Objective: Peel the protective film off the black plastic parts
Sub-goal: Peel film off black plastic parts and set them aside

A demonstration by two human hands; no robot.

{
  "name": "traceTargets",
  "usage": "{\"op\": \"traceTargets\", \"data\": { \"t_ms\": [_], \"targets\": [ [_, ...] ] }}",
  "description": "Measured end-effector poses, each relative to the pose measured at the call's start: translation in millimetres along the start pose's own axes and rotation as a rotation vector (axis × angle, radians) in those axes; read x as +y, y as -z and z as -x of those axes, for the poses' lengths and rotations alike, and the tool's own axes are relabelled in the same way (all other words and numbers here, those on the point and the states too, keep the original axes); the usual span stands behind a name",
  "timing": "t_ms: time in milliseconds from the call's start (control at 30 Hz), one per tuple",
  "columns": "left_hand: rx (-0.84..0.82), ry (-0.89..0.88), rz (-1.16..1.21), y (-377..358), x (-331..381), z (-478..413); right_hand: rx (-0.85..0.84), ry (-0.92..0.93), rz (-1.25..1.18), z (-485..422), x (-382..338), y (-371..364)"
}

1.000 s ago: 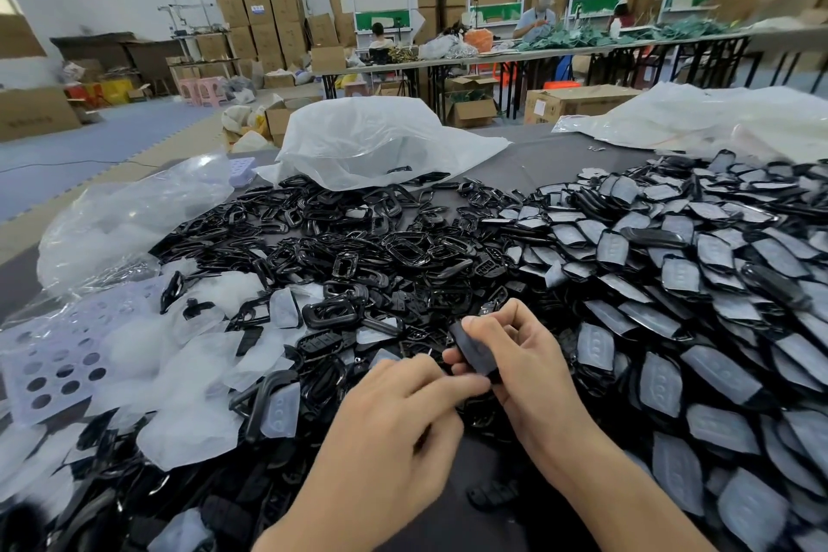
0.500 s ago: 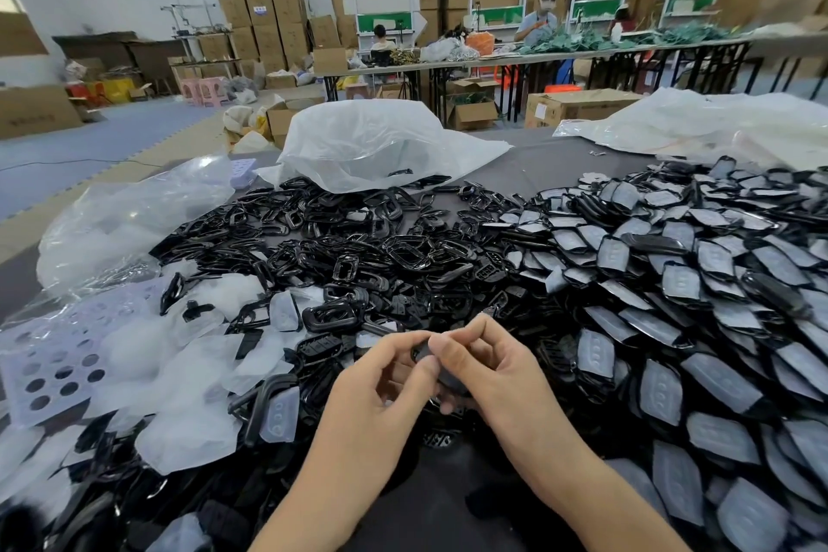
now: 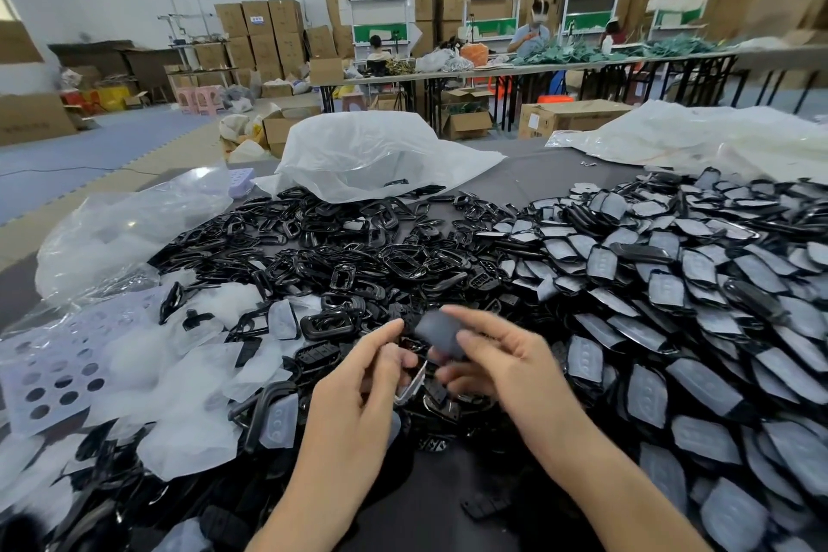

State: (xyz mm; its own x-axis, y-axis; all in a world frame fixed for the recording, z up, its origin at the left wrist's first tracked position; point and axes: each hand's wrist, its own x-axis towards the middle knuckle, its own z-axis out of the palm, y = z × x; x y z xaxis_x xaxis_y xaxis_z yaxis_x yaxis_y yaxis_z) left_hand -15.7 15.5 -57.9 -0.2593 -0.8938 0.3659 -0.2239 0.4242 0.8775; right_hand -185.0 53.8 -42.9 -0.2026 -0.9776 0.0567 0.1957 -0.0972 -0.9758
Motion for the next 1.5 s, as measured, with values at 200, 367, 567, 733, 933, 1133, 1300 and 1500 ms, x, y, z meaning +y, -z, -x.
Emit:
{"op": "traceTargets", "data": {
  "t_ms": [200, 367, 567, 733, 933, 1133, 1300, 1500],
  "targets": [
    [-0.239, -0.266, -0.481, 0.0, -8.0, 6.2, 0.521, 0.301, -0.434, -45.4, -75.0, 66.8],
    [-0.438, -0.368, -0.856, -12.1, -6.1, 16.5, 0.516, 0.239, -0.069, -40.0, -39.7, 51.2],
    [-0.128, -0.267, -1.133, 0.2, -22.0, 0.8, 0.144, 0.306, 0.927, -19.2, 37.2, -10.6],
    [-0.208, 0.005, -1.193, 13.3, -35.3, -36.2, 0.029, 0.191, 1.451, -17.0, 53.2, -15.1],
    [-0.368, 0.020, -1.149, 19.4, -27.8, -81.8, 0.106, 0.291, 1.337, -12.8, 51.1, -10.5],
    [-0.266, -0.271, -1.155, 10.8, -21.4, -65.7, 0.083, 0.327, 1.135, -7.0, 43.6, -10.2],
    [-0.180, -0.438, -0.969, 4.9, -17.9, -34.7, 0.009, 0.487, 0.999, -7.9, 38.6, -14.7],
    [-0.095, -0.469, -0.834, 5.8, -23.9, -23.9, 0.079, 0.508, 0.865, -8.8, 36.8, -14.2]
  ]
}}
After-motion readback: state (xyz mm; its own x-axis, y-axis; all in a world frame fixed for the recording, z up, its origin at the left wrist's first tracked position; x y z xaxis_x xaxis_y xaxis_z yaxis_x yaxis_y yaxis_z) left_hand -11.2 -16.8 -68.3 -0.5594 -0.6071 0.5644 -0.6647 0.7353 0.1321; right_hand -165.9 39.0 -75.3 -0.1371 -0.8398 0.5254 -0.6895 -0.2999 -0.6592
